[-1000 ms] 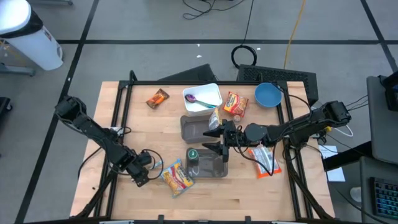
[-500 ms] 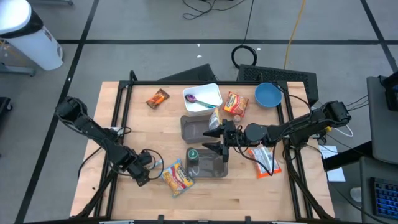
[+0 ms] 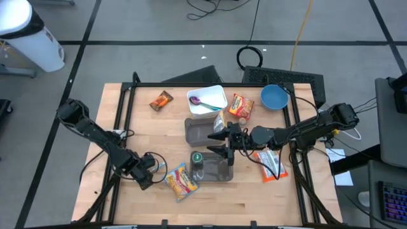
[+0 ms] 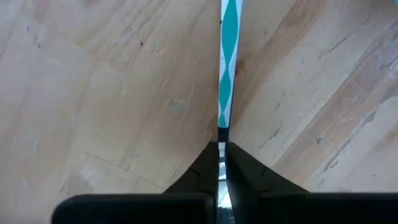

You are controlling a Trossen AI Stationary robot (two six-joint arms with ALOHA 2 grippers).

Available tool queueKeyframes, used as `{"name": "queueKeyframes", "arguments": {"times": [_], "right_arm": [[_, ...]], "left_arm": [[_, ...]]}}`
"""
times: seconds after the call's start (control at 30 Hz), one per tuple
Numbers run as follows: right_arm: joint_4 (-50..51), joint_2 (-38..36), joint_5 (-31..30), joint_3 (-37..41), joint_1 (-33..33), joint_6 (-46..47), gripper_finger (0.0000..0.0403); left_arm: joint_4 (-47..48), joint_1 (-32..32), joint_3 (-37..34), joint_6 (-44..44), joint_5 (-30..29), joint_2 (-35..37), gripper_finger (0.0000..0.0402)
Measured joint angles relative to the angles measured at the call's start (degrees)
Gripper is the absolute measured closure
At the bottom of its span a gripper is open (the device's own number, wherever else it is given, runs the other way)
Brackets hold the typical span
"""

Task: Pick & Place Food Item
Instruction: Put the blue patterned spoon into the white bin

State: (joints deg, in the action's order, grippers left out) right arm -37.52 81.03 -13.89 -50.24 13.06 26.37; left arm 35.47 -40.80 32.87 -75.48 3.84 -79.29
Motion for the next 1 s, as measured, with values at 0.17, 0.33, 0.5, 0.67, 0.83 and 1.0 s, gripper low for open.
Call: {"name": "queueKeyframes", "arguments": {"times": [0.17, 0.33, 0.5, 0.67, 0.83, 1.0], "right_arm": [[0.0, 0.0, 0.06, 0.0, 0.02, -0.02, 0.0149], [-0.07, 0.0, 0.19, 0.02, -0.08, -0.94, 0.0149], [-2.03, 0.0, 0.41, 0.04, -0.09, -4.52, 0.0149], [2.62, 0.0, 1.6, -3.56, -0.09, -9.92, 0.0149], [26.06, 0.63, 5.92, -15.95, -0.11, -20.77, 0.0149], [33.57, 3.13, 8.18, -23.56, -0.37, -31.36, 0.0149]], "left_arm": [[1.79, 0.35, 0.41, -1.59, -0.07, 1.68, 0.0388], [4.37, 2.08, 0.19, -1.87, -0.24, 5.22, 0.0394], [5.62, 3.45, 0.24, -2.73, -1.98, 10.64, 0.039], [6.05, 5.47, 0.35, -0.5, -0.03, 17.31, 0.0394], [6.83, 8.76, 1.2, 1.82, 4.18, 22.69, 0.0396], [8.06, 12.78, 6.37, 6.77, 1.54, 25.78, 0.0396]]}}
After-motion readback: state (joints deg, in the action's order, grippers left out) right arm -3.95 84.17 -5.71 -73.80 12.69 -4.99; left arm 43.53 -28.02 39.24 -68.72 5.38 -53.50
